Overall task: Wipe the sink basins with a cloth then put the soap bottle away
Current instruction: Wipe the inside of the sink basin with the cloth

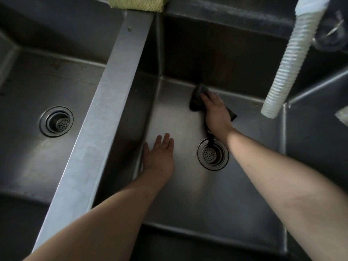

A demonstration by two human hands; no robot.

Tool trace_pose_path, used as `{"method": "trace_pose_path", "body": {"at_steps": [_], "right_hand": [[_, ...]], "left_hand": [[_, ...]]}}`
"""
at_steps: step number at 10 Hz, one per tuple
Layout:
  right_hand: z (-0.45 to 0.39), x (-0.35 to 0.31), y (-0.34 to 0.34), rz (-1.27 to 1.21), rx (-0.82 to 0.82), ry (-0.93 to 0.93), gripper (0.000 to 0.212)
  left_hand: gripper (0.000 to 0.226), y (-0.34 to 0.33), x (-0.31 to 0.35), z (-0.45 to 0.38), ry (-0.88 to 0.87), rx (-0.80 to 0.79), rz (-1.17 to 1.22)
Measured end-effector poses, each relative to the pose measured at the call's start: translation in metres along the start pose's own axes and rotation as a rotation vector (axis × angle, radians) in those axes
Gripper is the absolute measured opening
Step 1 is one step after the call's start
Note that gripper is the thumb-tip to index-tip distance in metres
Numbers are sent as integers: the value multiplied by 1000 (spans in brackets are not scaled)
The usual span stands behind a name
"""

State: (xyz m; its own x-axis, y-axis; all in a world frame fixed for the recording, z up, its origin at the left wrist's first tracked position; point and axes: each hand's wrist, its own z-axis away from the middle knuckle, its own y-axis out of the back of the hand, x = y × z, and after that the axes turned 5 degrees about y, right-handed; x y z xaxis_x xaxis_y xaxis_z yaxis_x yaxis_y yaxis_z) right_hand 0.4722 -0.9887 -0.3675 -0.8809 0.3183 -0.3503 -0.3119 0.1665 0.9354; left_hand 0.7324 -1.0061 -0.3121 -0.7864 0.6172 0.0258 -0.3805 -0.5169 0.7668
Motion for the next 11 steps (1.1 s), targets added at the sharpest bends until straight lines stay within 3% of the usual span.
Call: {"method": "trace_pose_path", "body": {"at_steps": [1,2,3,5,6,8,9,10,11], "right_hand": [[23,51,8,-7,62,-328,52],[35,43,25,-77,126,-525,51],[20,22,24,-36,143,-388,53],[32,-25,5,-68,-54,138,48],[71,-26,6,-120,-140,273,47],[143,-30,7,-156,-332,516,53],[148,-27,14,-119,-398,549,56],[142,-21,27,-114,-394,376,52],[149,-6,45,-106,-262,57,56]], "left_hand": [[71,3,-1,1,-7,-8,-8],[73,5,1,1,-7,-17,1],[75,4,1,0,-11,-21,-4],[68,2,-1,-1,-27,18,-17],[63,6,0,1,-13,58,40],[31,14,9,18,64,186,147],[30,16,16,26,74,180,147],[42,14,20,33,54,148,125],[47,14,27,42,39,124,113]]}}
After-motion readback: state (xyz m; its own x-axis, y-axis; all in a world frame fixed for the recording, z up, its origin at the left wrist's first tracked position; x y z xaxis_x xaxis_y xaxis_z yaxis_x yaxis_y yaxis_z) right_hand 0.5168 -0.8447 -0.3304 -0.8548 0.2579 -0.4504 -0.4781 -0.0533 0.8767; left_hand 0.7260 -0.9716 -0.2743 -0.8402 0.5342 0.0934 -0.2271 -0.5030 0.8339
